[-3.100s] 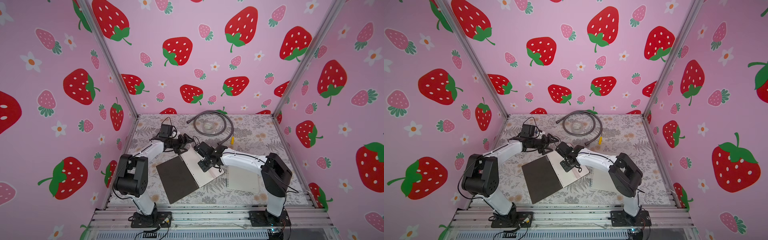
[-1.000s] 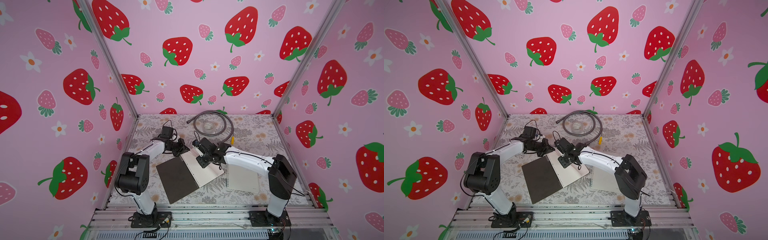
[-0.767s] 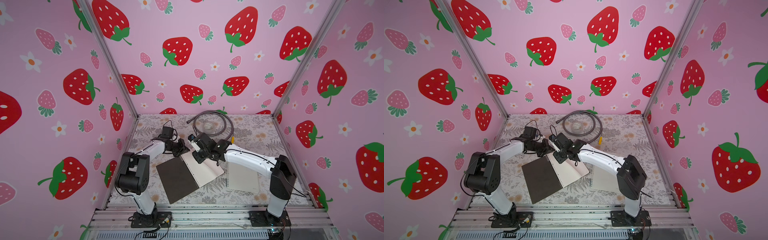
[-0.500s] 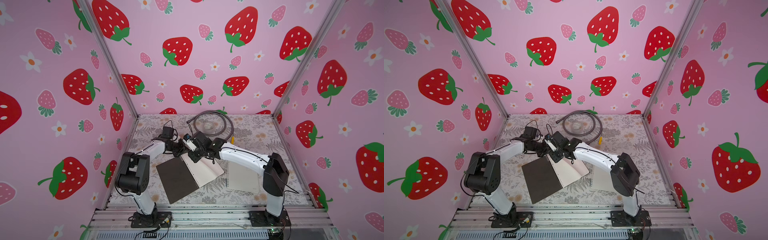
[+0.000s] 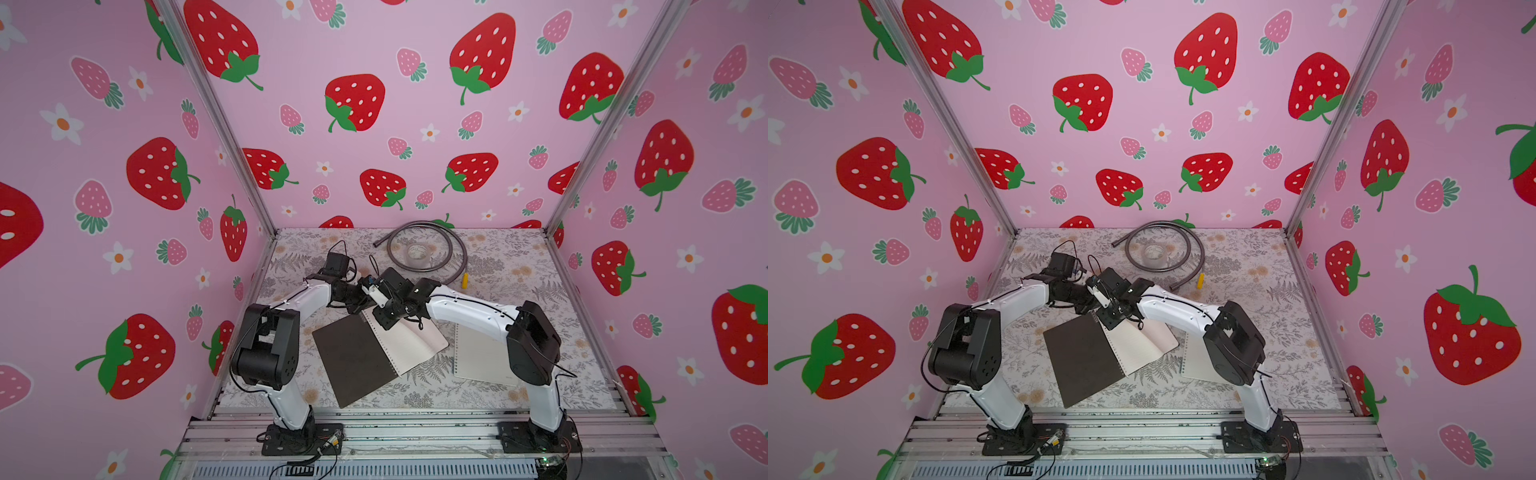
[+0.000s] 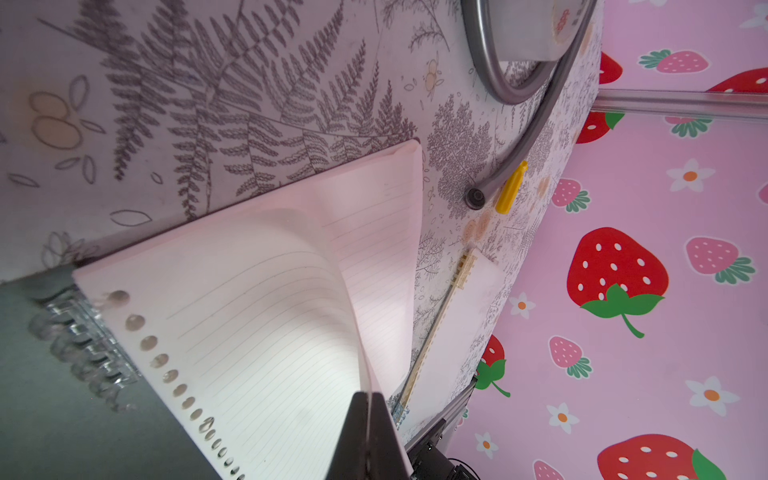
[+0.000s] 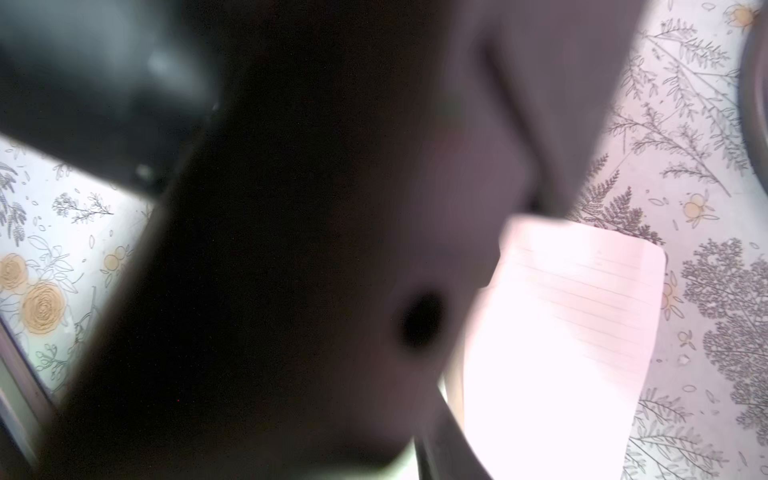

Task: Tear off pages from different notebooks
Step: Tear off the paper from the notebook.

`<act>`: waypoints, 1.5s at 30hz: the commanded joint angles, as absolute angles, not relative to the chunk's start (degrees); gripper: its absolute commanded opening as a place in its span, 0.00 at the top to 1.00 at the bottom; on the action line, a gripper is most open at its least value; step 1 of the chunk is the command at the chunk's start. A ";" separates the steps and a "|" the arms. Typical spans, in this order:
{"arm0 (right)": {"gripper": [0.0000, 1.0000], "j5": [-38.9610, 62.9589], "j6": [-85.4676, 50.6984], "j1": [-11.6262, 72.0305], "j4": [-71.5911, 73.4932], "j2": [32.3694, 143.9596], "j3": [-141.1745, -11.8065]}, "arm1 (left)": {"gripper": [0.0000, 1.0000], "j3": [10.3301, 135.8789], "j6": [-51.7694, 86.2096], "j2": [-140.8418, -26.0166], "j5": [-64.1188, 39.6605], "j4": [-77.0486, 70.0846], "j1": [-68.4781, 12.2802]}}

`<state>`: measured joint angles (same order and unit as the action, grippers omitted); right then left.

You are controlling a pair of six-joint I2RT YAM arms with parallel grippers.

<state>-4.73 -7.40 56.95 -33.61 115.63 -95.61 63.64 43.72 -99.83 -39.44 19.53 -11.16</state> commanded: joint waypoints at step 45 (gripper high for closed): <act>0.77 -8.93 -4.57 56.21 -33.13 114.79 -94.31 | 1.00 65.35 42.81 -100.94 -40.52 20.64 -11.95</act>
<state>-9.19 -4.71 56.47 -33.19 115.59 -95.46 63.66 43.70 -100.25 -39.48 19.53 -11.53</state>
